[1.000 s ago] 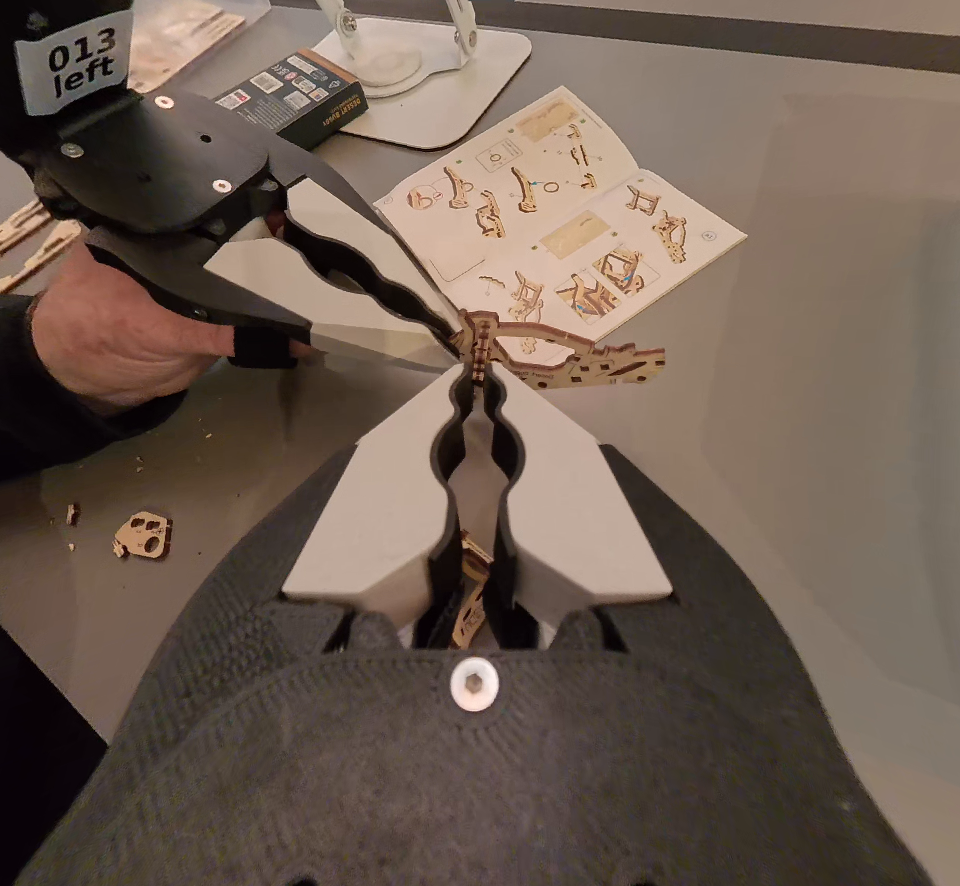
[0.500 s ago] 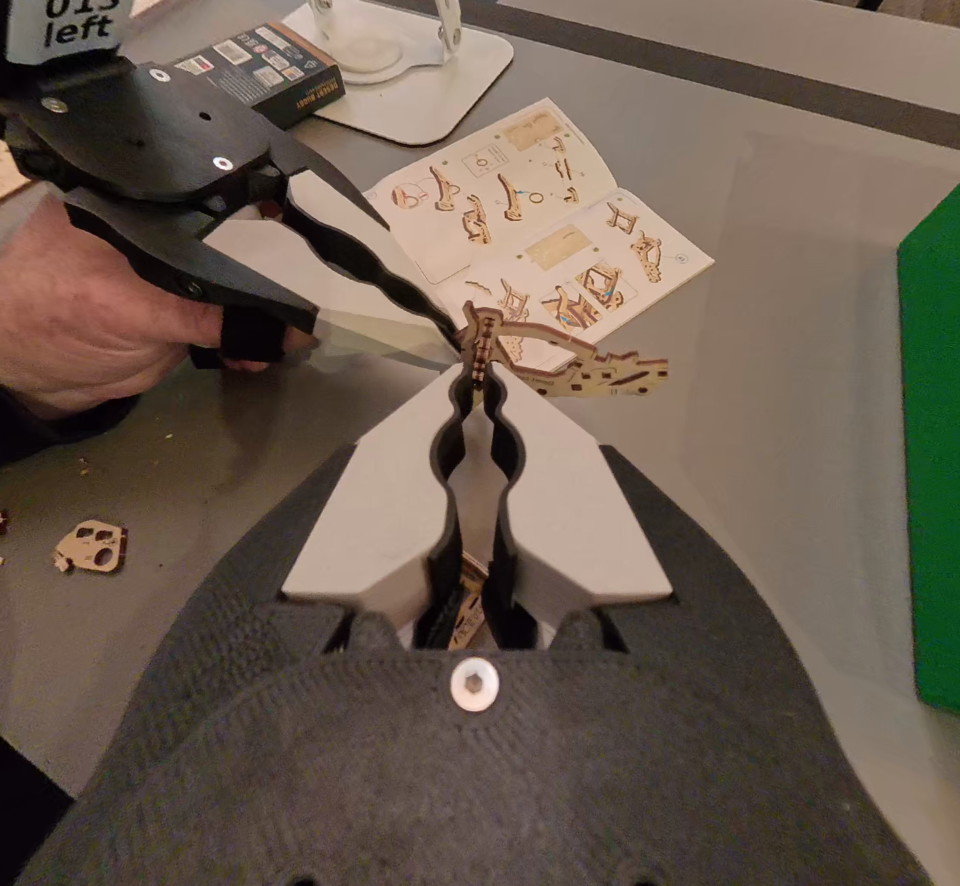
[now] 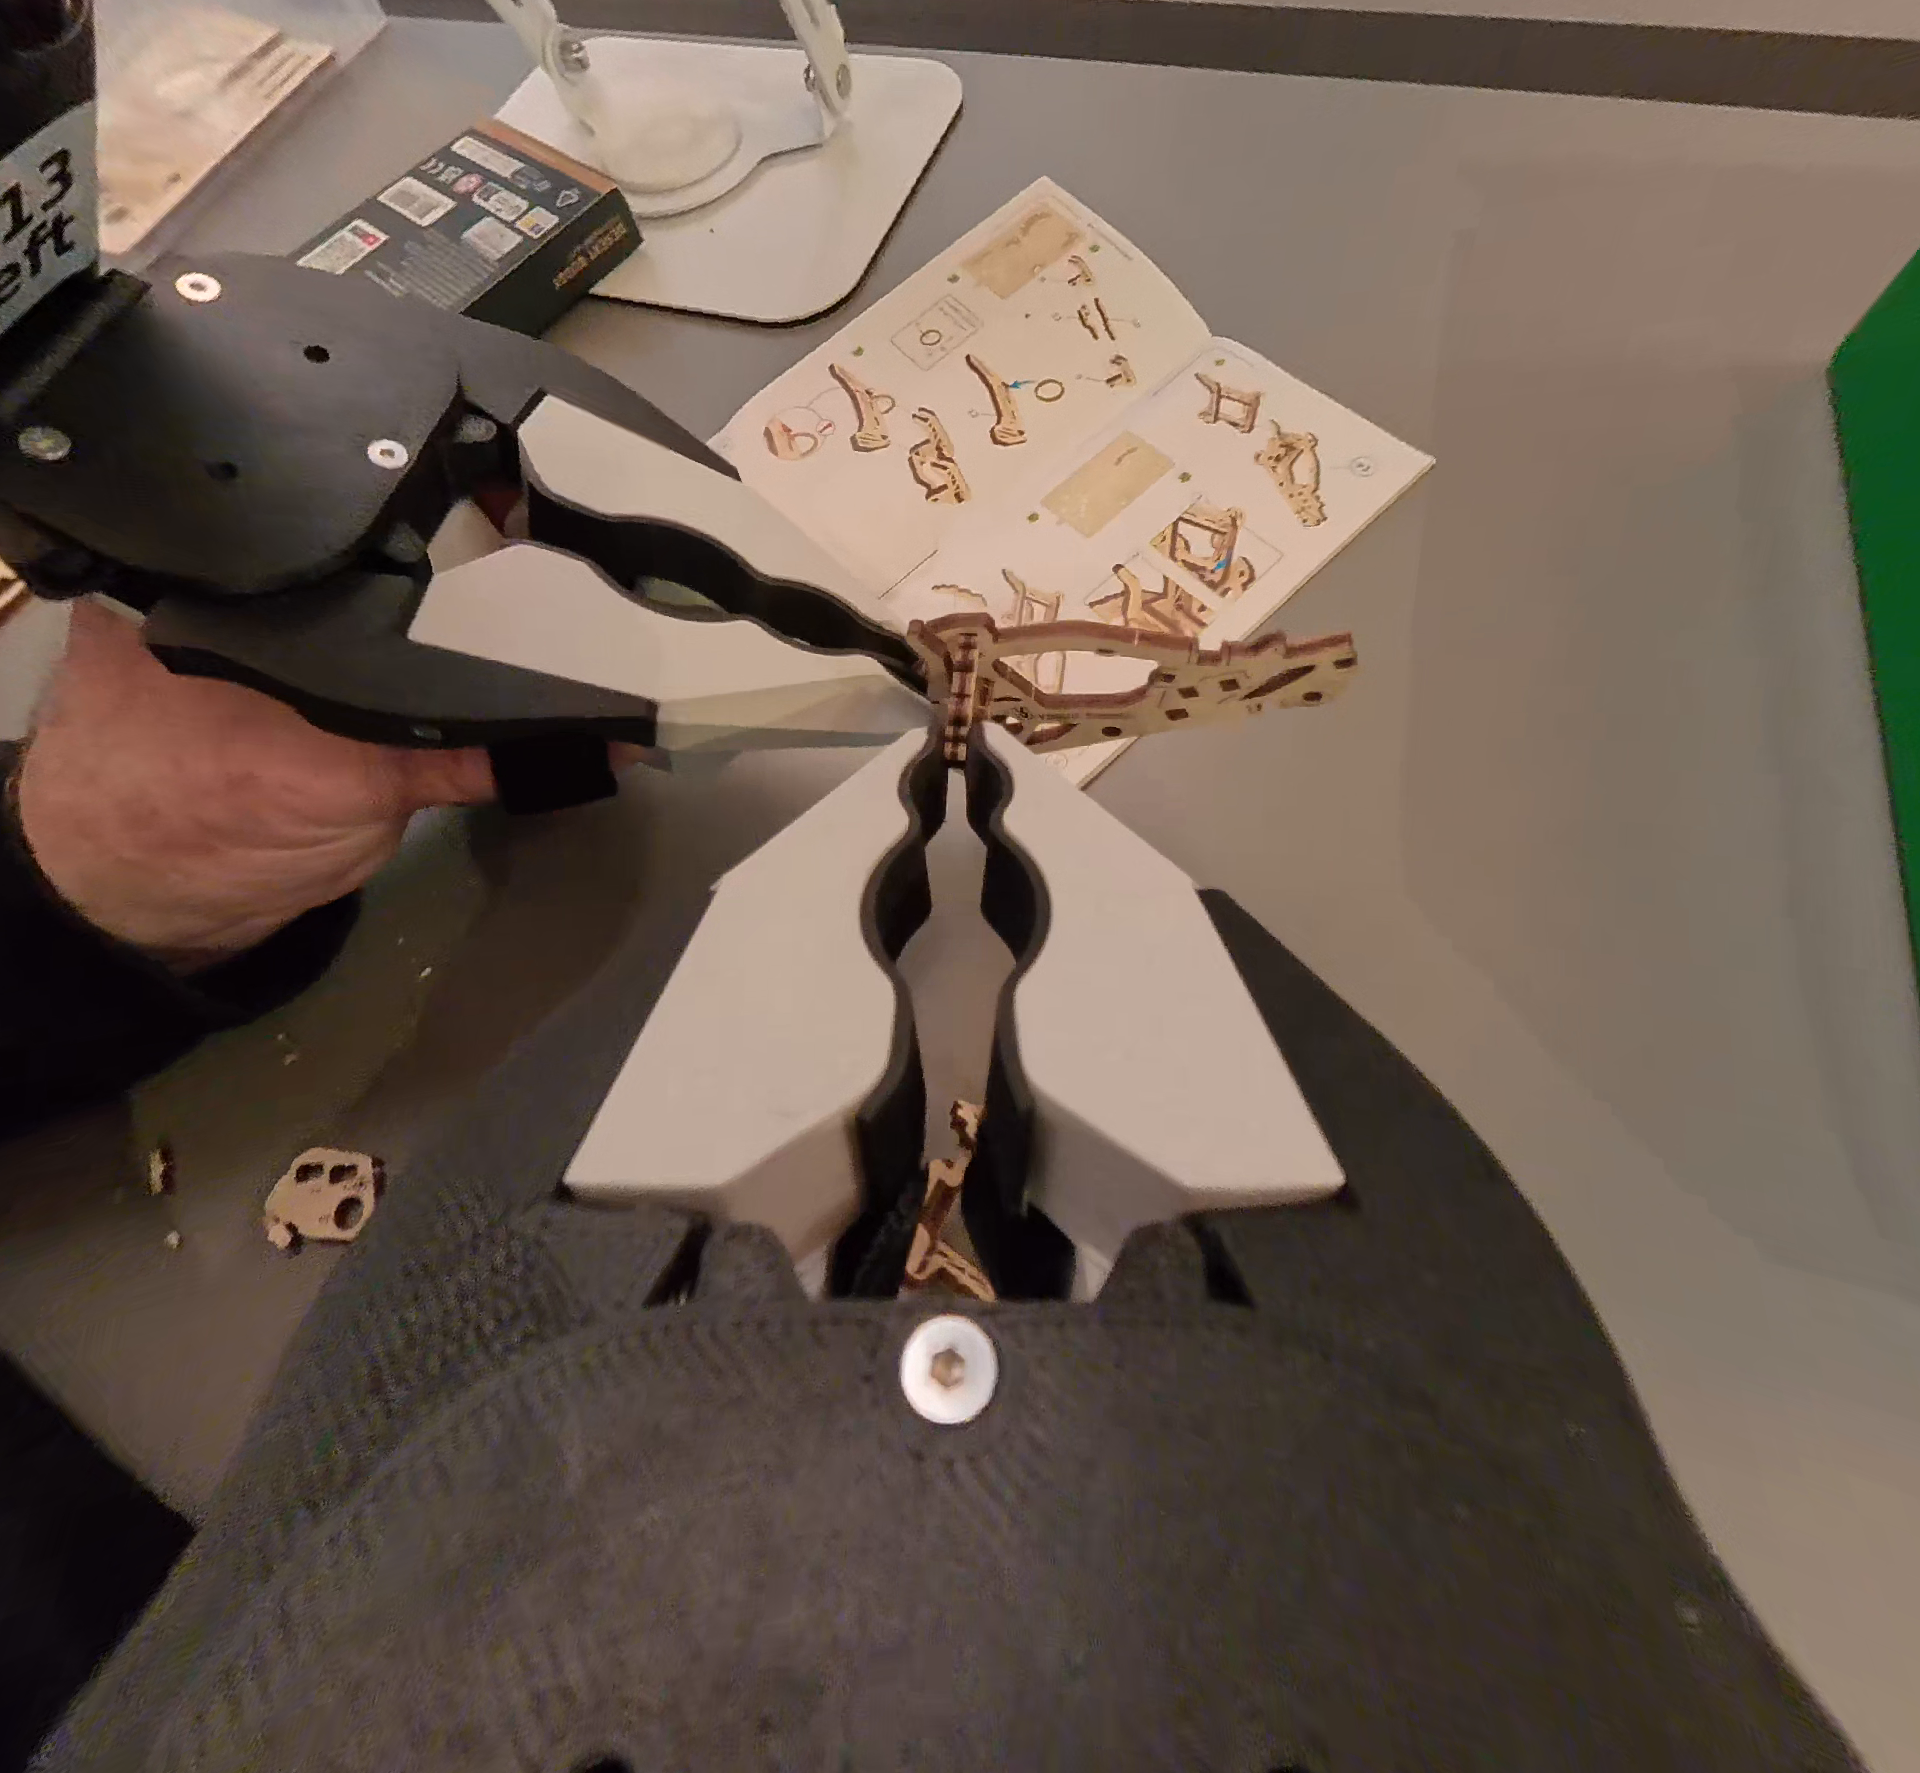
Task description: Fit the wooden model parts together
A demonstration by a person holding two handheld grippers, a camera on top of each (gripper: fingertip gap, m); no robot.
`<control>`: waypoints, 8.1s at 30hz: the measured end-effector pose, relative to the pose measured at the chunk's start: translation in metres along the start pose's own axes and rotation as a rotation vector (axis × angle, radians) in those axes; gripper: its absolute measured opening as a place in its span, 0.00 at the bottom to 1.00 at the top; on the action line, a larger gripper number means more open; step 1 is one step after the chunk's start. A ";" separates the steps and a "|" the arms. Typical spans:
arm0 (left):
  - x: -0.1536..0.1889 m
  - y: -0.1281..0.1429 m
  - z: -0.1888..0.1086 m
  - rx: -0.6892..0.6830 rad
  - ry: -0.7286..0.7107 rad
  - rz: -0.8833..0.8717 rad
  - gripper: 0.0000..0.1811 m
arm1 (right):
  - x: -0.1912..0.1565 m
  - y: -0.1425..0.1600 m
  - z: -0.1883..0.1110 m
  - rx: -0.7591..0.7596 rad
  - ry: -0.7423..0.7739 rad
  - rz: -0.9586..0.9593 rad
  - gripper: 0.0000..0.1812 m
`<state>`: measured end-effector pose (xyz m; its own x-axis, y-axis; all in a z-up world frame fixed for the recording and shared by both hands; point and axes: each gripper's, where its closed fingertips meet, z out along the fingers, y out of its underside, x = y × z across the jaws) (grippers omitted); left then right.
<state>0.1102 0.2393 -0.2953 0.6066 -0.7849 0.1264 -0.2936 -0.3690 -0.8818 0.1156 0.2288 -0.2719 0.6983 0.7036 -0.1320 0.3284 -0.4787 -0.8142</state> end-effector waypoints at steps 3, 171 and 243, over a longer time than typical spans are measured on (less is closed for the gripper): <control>0.001 -0.003 -0.001 0.031 0.037 -0.065 0.01 | 0.001 -0.002 -0.001 0.031 -0.033 0.051 0.00; 0.040 -0.010 -0.028 0.105 0.544 -0.140 0.05 | -0.001 -0.004 -0.013 0.088 -0.382 -0.125 0.07; 0.046 0.020 -0.008 -0.201 0.254 0.086 0.04 | 0.025 0.039 -0.034 -0.426 0.164 -0.502 0.16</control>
<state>0.1264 0.1912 -0.3036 0.3771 -0.9071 0.1872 -0.4909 -0.3672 -0.7901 0.1673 0.2098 -0.2878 0.4721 0.8221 0.3182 0.8365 -0.3039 -0.4560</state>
